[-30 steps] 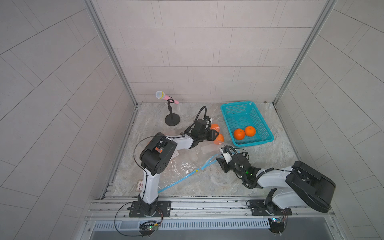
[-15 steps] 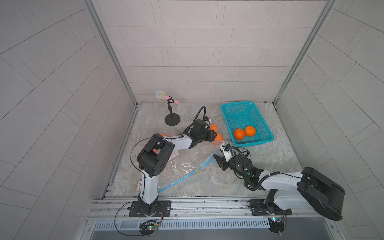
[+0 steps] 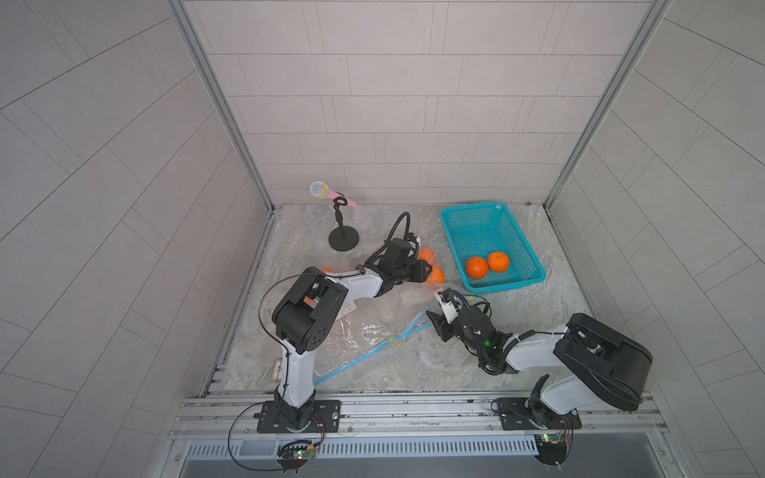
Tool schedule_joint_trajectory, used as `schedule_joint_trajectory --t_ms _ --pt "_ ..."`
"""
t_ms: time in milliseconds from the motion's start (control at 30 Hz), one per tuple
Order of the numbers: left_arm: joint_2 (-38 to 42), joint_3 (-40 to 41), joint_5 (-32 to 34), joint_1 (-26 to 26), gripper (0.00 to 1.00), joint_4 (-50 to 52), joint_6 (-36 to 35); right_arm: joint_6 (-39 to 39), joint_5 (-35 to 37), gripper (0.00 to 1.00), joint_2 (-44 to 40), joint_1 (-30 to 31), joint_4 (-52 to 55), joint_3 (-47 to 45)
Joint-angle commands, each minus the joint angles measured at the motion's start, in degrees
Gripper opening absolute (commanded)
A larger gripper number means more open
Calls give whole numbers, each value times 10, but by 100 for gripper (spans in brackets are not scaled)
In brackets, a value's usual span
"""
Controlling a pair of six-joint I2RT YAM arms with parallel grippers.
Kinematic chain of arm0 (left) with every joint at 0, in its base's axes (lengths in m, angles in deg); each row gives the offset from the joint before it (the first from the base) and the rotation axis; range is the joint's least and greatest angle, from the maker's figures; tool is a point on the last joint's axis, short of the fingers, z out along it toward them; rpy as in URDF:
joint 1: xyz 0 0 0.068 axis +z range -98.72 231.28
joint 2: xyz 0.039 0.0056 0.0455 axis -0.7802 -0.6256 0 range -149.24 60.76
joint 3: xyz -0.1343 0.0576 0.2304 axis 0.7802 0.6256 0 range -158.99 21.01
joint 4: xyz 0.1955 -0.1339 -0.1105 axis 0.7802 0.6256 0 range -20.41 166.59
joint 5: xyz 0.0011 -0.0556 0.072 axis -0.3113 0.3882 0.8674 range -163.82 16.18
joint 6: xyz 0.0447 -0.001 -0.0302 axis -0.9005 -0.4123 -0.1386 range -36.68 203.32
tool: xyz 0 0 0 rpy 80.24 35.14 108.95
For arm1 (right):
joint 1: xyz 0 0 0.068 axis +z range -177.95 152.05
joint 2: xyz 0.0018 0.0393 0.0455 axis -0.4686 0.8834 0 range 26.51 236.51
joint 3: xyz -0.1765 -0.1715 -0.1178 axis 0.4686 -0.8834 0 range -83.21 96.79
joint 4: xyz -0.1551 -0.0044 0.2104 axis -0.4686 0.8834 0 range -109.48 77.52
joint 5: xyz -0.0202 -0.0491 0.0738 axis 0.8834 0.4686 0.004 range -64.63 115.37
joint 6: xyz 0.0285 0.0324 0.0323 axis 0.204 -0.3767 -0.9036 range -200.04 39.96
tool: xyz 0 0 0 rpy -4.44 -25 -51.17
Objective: Open the zip-top bag and take out the orange
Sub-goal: Pick up the orange from the zipper food storage bag.
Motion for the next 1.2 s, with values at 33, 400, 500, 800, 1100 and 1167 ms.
schedule_joint_trajectory --t_ms 33,400,500,800,1100,1167 --pt "-8 10 3 -4 39 75 -2 30 51 59 50 -1 -62 16" --pt "-8 9 6 0 39 92 -7 35 139 86 133 -21 -174 19" --pt "-3 12 16 1 38 103 -13 54 148 87 113 -19 -146 22" --pt "66 68 38 6 38 116 -13 65 120 84 94 -21 -115 31" --pt "114 43 30 11 38 140 -26 77 89 94 140 -59 -150 62" --pt "120 24 31 15 38 144 -34 83 87 95 148 -62 -179 57"
